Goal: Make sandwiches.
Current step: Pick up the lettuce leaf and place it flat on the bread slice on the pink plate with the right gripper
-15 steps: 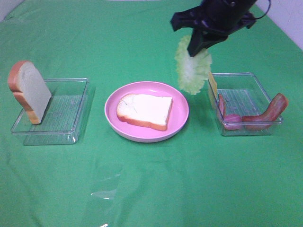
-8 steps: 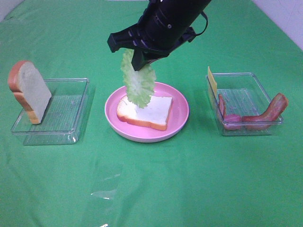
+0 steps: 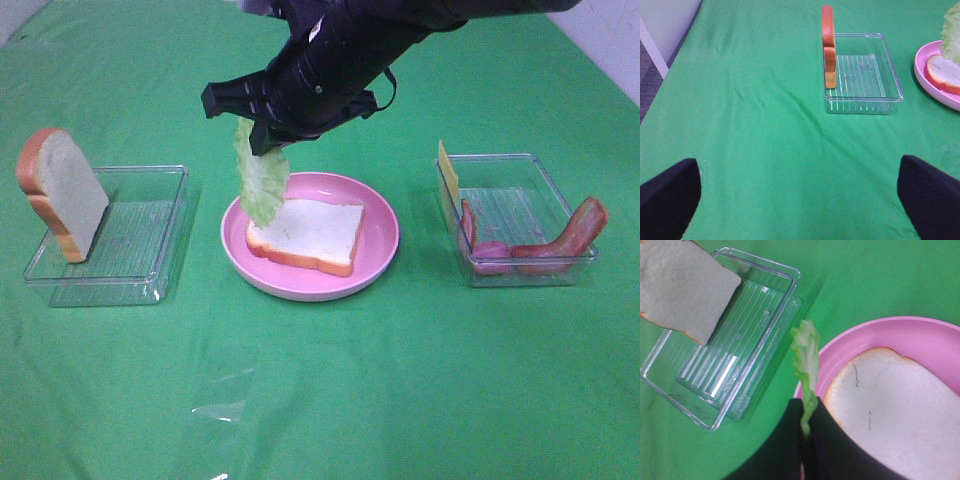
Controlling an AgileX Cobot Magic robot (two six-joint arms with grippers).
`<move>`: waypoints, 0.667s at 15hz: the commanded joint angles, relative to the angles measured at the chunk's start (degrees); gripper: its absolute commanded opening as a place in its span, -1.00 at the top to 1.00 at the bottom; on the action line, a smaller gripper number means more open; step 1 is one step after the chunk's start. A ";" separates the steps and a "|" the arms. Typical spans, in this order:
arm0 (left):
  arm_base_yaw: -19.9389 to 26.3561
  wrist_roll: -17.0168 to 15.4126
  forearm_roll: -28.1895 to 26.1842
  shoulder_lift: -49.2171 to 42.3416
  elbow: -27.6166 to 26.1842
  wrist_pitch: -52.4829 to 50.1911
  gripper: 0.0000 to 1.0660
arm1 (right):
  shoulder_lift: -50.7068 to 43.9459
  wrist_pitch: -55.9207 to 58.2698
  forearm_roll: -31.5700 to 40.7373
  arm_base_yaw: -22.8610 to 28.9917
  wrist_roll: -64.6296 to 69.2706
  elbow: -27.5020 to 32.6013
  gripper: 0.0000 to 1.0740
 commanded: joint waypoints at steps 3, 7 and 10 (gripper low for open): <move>0.00 0.11 -0.11 -0.11 0.17 -0.23 -0.87 | 6.07 -1.32 -9.63 -0.17 1.49 -0.17 1.00; 0.00 0.17 -0.11 -0.11 0.17 -0.23 -0.88 | 9.74 -0.74 -27.39 -0.06 15.07 -0.17 1.00; 0.00 0.17 -0.11 -0.11 0.17 -0.23 -0.88 | 9.74 -0.34 -28.07 -0.06 16.04 -0.17 1.00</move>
